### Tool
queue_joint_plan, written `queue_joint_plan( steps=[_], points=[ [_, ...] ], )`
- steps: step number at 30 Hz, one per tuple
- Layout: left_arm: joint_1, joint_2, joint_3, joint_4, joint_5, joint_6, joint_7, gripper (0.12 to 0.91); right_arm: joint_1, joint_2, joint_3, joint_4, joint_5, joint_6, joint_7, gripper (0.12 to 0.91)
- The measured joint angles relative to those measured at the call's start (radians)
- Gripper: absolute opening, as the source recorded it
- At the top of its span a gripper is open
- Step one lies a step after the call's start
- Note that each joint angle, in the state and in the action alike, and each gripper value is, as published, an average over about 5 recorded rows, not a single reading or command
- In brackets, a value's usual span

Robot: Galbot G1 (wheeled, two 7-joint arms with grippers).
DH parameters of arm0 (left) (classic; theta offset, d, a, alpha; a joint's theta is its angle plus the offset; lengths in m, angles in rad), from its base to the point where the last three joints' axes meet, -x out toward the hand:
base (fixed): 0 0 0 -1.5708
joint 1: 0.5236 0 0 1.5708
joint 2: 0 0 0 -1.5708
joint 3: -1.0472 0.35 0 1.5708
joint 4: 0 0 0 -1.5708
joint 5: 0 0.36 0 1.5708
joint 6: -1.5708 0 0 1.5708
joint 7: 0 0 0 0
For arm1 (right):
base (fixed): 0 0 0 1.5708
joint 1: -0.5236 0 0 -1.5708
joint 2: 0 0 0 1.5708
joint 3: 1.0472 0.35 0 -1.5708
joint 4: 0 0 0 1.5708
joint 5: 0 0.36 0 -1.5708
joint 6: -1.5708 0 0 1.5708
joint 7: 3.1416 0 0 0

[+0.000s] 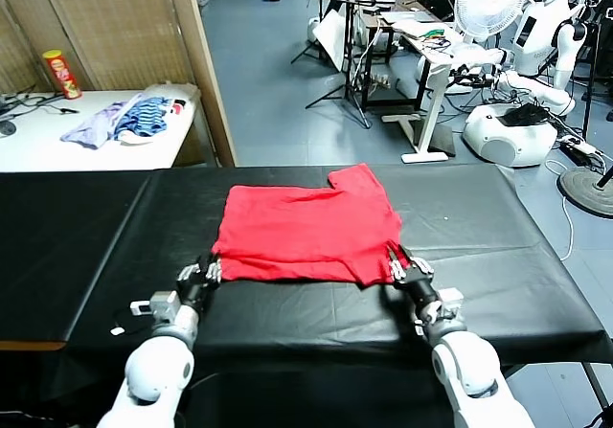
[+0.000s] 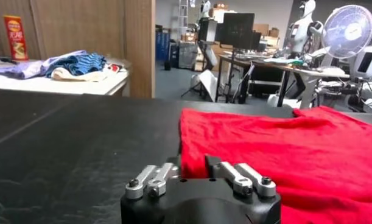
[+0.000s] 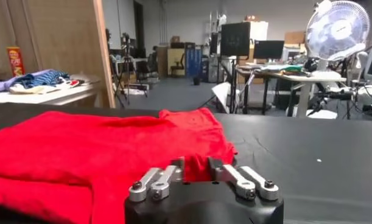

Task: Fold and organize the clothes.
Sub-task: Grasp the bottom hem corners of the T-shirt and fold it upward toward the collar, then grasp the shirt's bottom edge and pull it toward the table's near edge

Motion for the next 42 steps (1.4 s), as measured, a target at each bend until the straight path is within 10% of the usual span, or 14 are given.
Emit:
queue_joint_plan(
  steps=[7, 13, 21, 27, 42],
  points=[
    [0.050, 0.003, -0.012, -0.021, -0.055, 0.029, 0.009, 0.796, -0.056, 0.001, 0.008, 0.002, -0.013, 0.004, 0.005, 0.793],
    [0.047, 0.004, -0.020, -0.010, -0.116, 0.051, 0.016, 0.782, -0.046, 0.014, -0.002, -0.027, -0.029, 0.011, 0.005, 0.646],
    [0.047, 0.001, -0.017, 0.008, -0.137, 0.055, 0.023, 0.393, -0.020, 0.016, -0.017, -0.050, -0.042, 0.013, 0.012, 0.227],
    [0.054, 0.000, -0.012, -0.002, -0.095, 0.059, 0.000, 0.134, -0.026, 0.007, -0.013, -0.014, -0.010, -0.065, 0.071, 0.125],
    [0.242, 0.022, -0.051, -0.181, 0.008, 0.091, -0.021, 0.126, -0.223, -0.030, 0.038, 0.185, 0.030, -0.236, 0.107, 0.125]
  ],
)
